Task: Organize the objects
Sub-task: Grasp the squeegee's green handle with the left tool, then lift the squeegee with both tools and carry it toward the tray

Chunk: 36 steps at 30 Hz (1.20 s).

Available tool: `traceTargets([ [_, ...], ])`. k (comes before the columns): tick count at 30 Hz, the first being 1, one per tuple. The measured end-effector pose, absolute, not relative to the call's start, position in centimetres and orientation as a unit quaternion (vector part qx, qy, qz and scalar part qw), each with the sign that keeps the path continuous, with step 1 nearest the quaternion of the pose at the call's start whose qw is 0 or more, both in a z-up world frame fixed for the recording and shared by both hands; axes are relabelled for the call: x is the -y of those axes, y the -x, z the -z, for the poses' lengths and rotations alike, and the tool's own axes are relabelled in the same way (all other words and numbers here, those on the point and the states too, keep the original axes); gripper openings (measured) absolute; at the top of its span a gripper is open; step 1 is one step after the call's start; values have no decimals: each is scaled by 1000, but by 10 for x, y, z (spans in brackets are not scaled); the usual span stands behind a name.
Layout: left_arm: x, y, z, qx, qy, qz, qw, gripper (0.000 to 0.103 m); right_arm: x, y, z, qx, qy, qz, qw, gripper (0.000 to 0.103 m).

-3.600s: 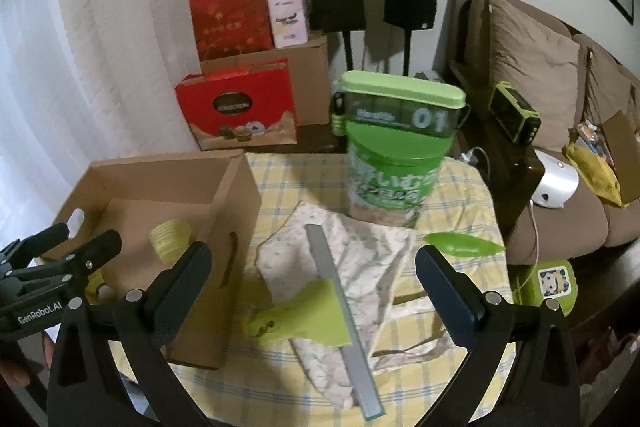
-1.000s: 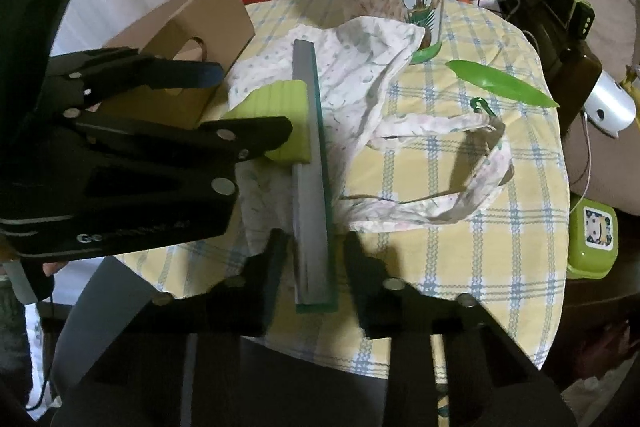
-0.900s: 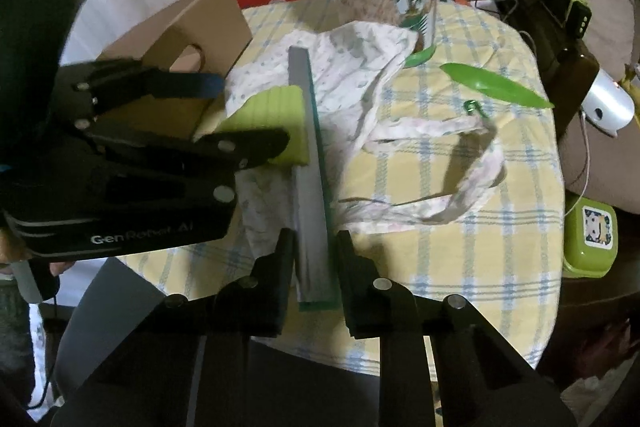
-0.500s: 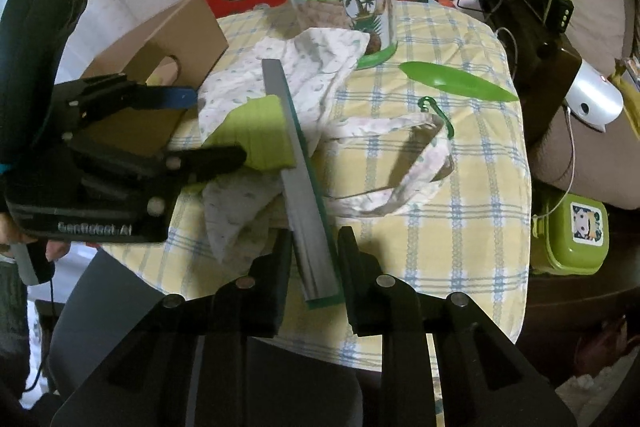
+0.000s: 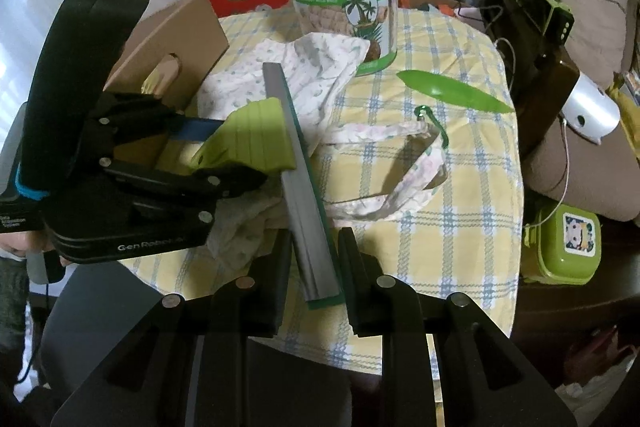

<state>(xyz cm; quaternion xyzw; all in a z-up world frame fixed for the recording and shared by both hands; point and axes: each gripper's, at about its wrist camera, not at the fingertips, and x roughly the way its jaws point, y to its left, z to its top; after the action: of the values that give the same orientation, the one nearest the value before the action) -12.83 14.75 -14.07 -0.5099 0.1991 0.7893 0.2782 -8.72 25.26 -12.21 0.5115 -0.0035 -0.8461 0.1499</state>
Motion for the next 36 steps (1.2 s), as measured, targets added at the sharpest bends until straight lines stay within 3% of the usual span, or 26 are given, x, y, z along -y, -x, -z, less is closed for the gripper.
traceTargets([
  [13, -144, 112, 118, -200, 481, -800, 297, 37, -264, 86, 105, -8, -491, 856, 160, 27],
  [17, -149, 108, 116, -204, 476, -802, 300, 36, -263, 90, 113, -12, -497, 855, 148, 44],
  [23, -144, 111, 120, -181, 489, -801, 295, 36, -301, 94, 132, 173, -520, 820, 164, 54],
  [27, -144, 109, 125, -181, 491, -800, 292, 36, -323, 98, 141, 294, -513, 783, 196, 54],
  [31, -142, 110, 126, -164, 494, -803, 292, 36, -334, 104, 140, 353, -499, 761, 215, 53],
  [36, -140, 111, 126, -148, 493, -808, 288, 36, -340, 105, 140, 365, -496, 761, 204, 27],
])
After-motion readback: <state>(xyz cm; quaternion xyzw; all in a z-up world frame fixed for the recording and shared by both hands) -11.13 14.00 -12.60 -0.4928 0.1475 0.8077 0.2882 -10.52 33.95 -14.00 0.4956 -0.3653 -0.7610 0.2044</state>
